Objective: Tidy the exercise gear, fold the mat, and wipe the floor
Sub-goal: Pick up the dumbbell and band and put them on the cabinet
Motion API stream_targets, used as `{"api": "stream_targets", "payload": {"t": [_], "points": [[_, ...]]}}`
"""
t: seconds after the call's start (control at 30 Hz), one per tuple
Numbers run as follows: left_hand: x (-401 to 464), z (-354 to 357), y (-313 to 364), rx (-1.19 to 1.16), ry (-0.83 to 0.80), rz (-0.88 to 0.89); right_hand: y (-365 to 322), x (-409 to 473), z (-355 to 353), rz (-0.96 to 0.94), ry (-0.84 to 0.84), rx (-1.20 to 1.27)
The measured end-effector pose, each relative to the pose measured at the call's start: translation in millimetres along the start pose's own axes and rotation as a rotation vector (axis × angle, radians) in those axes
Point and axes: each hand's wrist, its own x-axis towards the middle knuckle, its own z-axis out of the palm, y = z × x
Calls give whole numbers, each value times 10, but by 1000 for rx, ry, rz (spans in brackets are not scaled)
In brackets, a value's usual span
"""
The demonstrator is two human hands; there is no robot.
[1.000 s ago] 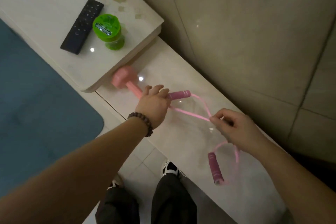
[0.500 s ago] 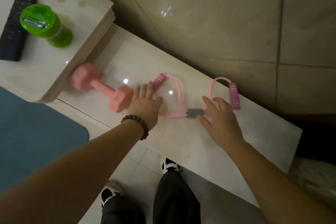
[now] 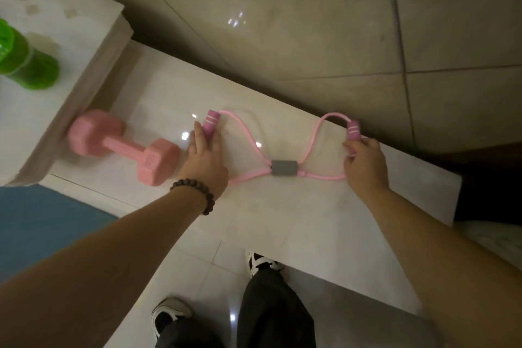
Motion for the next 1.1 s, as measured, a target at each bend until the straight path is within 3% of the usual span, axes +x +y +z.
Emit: {"api": "stream_targets", "payload": {"t": [0.13, 0.2, 0.3, 0.4, 0.77, 1.1], "points": [[-36, -13, 57, 29, 17, -2, 280, -336, -56, 292, 145, 229], [33, -23, 81, 67, 54, 12, 400, -532, -12, 258, 163, 156], [235, -71, 117, 129, 100, 31, 594, -629, 121, 77, 112, -138], [398, -78, 133, 179, 112, -7, 657, -588, 196, 69, 51, -264], [219, -202, 83, 178, 77, 92, 584, -612, -2, 36, -34, -275], [-874, -1130, 114, 153, 99, 135, -209, -1409, -830, 93, 22, -205]]}}
